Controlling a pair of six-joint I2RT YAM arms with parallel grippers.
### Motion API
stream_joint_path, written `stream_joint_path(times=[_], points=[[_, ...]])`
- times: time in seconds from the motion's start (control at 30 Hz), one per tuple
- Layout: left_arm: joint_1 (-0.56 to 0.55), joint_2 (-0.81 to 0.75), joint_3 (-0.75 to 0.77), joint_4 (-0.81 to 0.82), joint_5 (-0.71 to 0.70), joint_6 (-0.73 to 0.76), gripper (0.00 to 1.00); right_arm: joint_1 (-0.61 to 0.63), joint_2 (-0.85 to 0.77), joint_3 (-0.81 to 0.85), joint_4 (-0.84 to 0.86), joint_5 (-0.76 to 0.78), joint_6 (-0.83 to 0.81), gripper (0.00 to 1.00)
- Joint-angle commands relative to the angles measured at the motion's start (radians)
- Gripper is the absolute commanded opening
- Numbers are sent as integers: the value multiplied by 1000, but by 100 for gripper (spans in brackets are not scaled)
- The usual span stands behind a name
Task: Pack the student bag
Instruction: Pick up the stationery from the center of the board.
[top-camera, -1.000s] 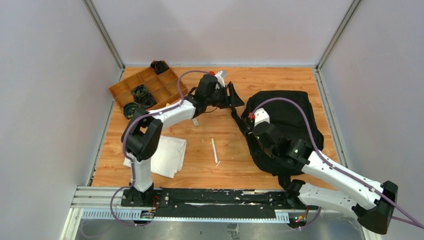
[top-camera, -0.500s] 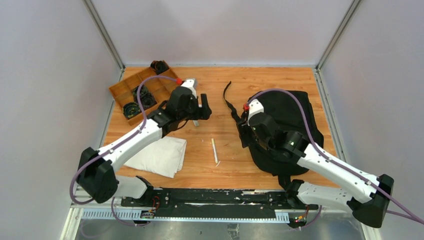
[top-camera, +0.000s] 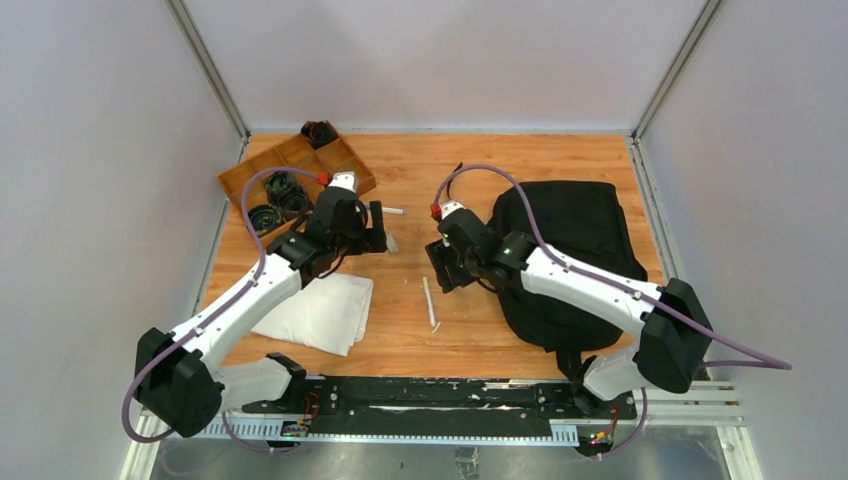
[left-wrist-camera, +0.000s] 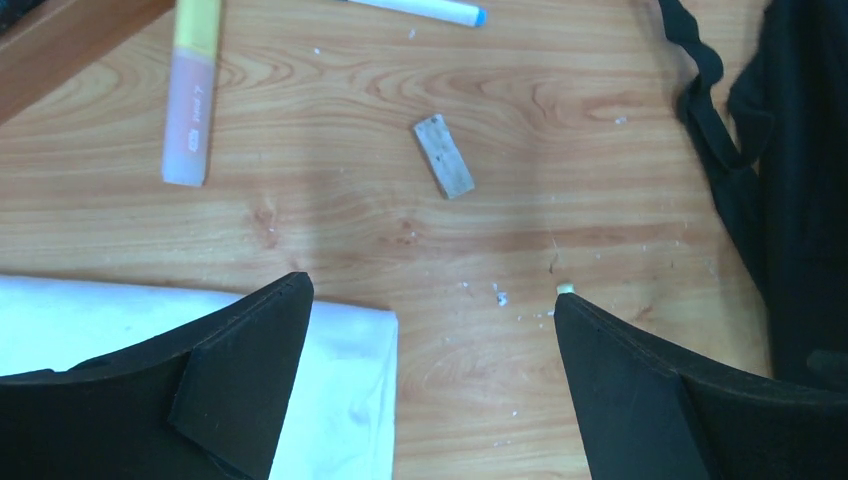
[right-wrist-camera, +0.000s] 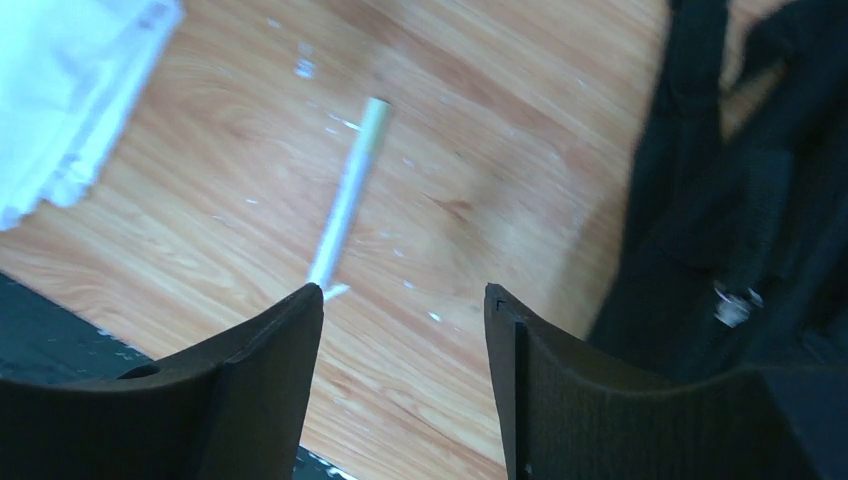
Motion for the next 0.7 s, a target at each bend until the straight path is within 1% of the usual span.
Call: stream_joint_path(times=[0.0, 0.03, 0.07, 0.1, 0.13, 0.17, 0.23, 0.33, 0.4, 0.47, 0.57, 0.67], points=[[3, -12, 28, -22, 95, 54, 100, -125, -49, 19, -136, 77, 12, 63], [3, -8, 27, -13, 118, 58, 100, -206, -81, -3, -129, 24, 22, 61], [1, -1, 24, -3, 129, 61, 100, -273, -107, -32, -88, -68, 56, 56], [0, 9, 24, 4, 126, 62, 100, -296, -125, -71, -19, -165, 53, 53], [0, 24, 27, 6, 104, 56, 100, -262, -121, -93, 24, -176, 40, 53], [0, 41, 34, 3, 79, 54, 100, -180, -95, -81, 25, -134, 26, 56], [2, 70, 59, -30, 33, 45, 100, -102, 12, -21, -21, -121, 24, 58], [5, 71, 66, -68, -41, 0, 100, -76, 164, 34, -45, -169, 56, 59], [26, 30, 30, -62, -73, -48, 100, -68, 229, 45, -28, -171, 75, 58], [70, -12, -21, -39, -52, -88, 100, -60, 279, 54, -19, -164, 97, 58], [142, -47, -69, -10, 14, -109, 100, -35, 346, 64, -12, -146, 123, 57], [161, -53, -71, -18, 25, -108, 100, -2, 383, 77, -8, -123, 143, 57]])
